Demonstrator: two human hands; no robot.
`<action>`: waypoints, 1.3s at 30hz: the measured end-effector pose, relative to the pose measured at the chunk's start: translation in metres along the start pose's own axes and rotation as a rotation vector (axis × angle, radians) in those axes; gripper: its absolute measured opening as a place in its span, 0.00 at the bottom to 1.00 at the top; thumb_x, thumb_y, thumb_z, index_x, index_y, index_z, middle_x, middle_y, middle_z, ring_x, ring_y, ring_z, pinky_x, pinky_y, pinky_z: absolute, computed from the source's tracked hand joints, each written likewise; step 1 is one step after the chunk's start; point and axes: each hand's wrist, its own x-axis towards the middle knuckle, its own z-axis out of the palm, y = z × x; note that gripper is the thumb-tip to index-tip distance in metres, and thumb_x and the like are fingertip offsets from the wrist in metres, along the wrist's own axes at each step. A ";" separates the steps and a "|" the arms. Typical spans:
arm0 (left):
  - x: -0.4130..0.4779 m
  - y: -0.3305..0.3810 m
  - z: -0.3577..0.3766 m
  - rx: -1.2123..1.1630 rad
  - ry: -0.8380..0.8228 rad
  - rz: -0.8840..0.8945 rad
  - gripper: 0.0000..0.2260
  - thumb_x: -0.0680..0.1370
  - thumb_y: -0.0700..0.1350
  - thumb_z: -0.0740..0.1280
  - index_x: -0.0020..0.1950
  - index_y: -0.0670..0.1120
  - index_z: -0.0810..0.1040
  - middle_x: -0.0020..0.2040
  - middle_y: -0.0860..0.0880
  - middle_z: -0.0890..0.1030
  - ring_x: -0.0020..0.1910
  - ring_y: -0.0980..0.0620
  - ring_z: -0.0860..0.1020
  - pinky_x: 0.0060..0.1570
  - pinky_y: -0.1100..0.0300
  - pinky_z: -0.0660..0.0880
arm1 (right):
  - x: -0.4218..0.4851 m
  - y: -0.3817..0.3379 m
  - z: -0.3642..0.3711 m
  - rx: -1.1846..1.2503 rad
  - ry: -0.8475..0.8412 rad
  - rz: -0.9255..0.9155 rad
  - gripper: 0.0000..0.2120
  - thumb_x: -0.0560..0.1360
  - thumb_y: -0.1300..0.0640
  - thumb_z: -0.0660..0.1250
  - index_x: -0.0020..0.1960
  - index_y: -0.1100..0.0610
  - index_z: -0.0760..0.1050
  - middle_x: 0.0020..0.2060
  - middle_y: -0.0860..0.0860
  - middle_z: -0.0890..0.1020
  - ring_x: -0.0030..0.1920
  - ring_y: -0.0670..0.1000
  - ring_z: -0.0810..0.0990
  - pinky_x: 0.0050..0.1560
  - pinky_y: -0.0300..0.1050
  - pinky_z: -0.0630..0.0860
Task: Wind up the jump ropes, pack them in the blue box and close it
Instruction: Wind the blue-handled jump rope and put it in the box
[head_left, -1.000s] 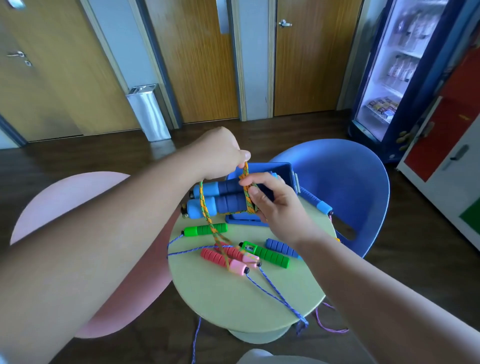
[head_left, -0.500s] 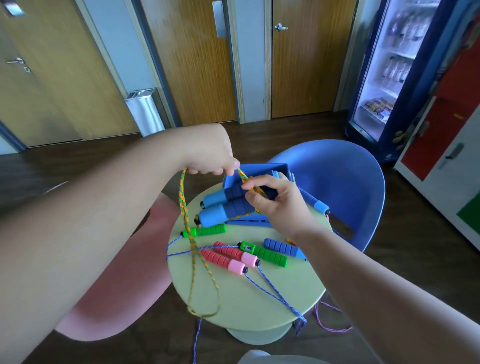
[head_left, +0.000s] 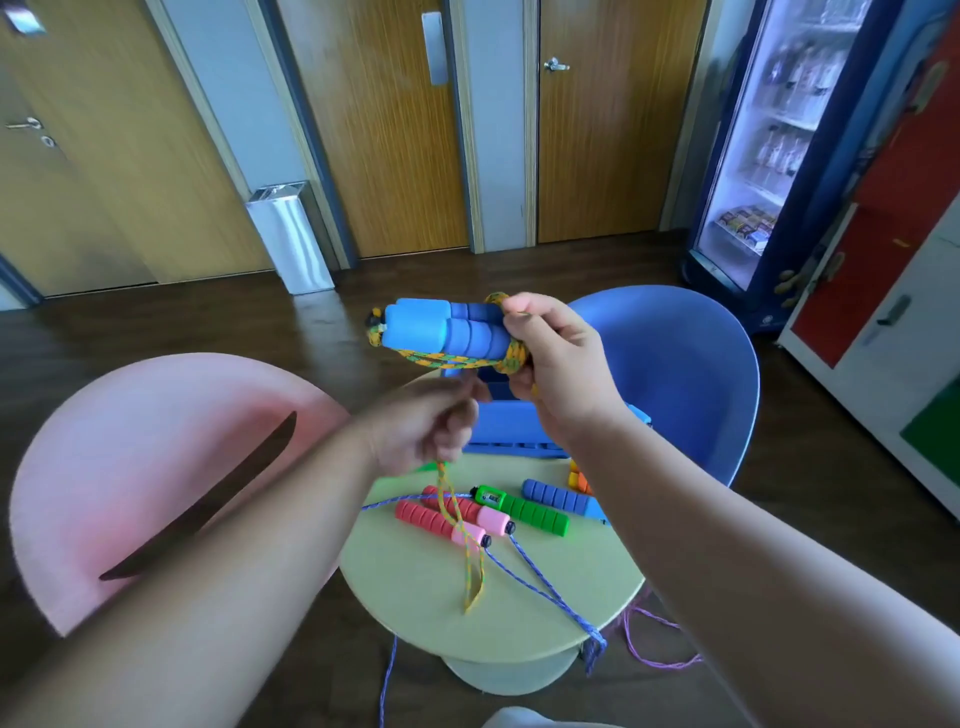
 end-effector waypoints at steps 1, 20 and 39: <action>-0.008 -0.006 0.018 0.051 0.015 -0.006 0.12 0.86 0.49 0.58 0.48 0.45 0.75 0.29 0.51 0.67 0.25 0.55 0.60 0.26 0.64 0.59 | 0.003 0.000 0.002 -0.039 0.011 -0.015 0.08 0.80 0.62 0.66 0.47 0.51 0.80 0.33 0.47 0.74 0.28 0.47 0.66 0.27 0.39 0.63; -0.060 0.138 0.045 1.178 0.442 0.255 0.14 0.82 0.53 0.68 0.41 0.47 0.83 0.34 0.48 0.80 0.32 0.53 0.74 0.35 0.59 0.69 | -0.025 0.008 -0.003 -0.219 -0.249 -0.321 0.10 0.72 0.61 0.77 0.50 0.56 0.78 0.38 0.52 0.77 0.37 0.50 0.76 0.39 0.42 0.78; -0.052 0.151 0.019 1.360 0.257 -0.039 0.18 0.75 0.58 0.74 0.36 0.44 0.83 0.29 0.46 0.78 0.28 0.47 0.70 0.34 0.57 0.68 | -0.009 0.009 -0.026 -0.447 -0.331 -0.135 0.12 0.75 0.67 0.73 0.49 0.51 0.85 0.39 0.61 0.80 0.38 0.50 0.73 0.41 0.43 0.73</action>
